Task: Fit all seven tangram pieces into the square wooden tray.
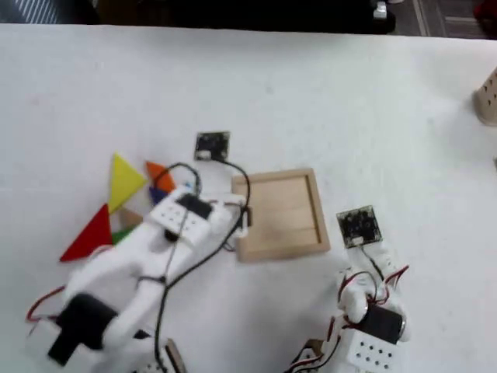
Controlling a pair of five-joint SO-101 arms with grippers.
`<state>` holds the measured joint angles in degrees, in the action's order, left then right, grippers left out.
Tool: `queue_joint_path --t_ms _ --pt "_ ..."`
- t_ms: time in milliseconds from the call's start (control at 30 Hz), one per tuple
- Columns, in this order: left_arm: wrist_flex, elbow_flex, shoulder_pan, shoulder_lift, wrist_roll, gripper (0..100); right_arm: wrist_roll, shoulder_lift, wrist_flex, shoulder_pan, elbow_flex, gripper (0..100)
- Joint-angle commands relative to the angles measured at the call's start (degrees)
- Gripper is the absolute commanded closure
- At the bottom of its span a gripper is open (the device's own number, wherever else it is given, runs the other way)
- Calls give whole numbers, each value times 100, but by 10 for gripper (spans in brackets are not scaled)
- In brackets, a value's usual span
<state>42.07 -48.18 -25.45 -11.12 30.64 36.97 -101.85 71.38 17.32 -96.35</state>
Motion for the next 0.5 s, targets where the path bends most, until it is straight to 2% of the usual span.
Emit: queue_joint_path --t_ms 0,100,333,467 --pt "-123 870 -57 1191 79 811 70 -13 40 57 -18 981" --pt "290 1380 84 1798 70 812 70 -13 40 57 -18 981" --pt "1530 2233 1059 2325 9 812 70 -13 40 57 -18 981" --pt "1811 2497 1481 2334 -914 812 70 -13 40 57 -18 981"
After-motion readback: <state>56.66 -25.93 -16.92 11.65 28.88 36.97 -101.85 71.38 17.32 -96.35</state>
